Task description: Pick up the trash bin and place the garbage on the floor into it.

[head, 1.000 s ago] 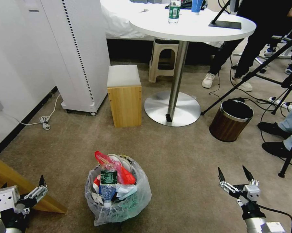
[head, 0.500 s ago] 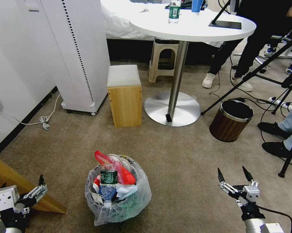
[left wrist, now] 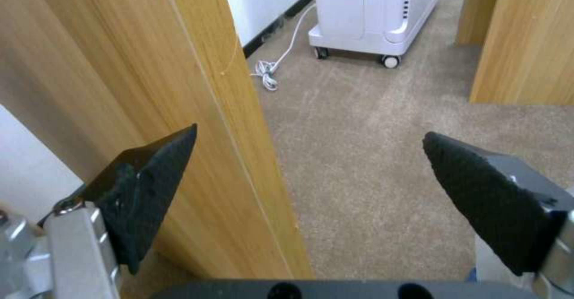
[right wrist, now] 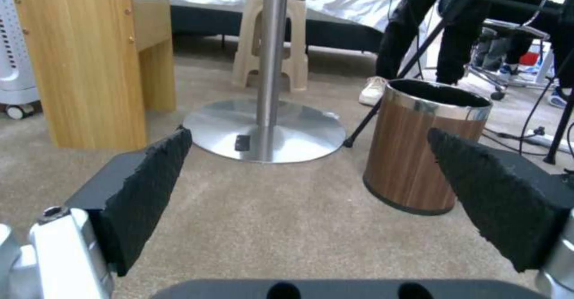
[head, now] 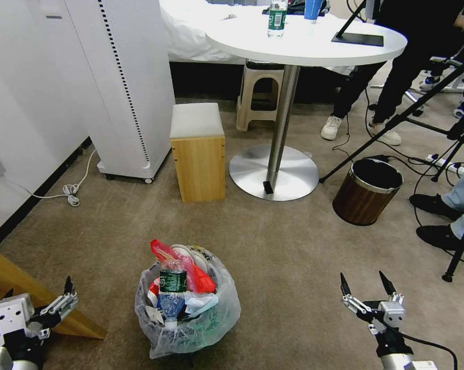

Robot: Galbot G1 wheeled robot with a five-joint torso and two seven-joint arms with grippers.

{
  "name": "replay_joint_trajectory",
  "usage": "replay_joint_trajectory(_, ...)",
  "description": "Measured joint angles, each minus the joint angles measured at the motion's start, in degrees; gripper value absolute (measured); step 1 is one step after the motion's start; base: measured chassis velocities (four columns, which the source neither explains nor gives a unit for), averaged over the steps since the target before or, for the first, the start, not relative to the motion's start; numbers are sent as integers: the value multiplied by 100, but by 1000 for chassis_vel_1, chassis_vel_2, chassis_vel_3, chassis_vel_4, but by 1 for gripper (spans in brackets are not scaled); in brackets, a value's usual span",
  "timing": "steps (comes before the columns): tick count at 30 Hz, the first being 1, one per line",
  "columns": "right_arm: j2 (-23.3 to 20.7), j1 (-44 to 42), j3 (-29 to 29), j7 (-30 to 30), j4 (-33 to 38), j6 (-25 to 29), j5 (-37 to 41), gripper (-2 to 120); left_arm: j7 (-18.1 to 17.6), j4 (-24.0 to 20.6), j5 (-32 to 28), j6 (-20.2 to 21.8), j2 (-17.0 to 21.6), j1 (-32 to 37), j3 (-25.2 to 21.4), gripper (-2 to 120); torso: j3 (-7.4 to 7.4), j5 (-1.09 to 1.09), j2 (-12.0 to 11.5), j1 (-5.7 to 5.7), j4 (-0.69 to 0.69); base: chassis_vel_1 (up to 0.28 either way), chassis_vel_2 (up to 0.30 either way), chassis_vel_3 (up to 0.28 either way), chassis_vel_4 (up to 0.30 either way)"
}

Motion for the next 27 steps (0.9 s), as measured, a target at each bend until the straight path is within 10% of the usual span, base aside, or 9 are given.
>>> replay_joint_trajectory(27,-10,3,8,7,7,-8,-2,100,2,8,-1,6,4,0,2,100,0,0,0,0,0,0,0,0,0)
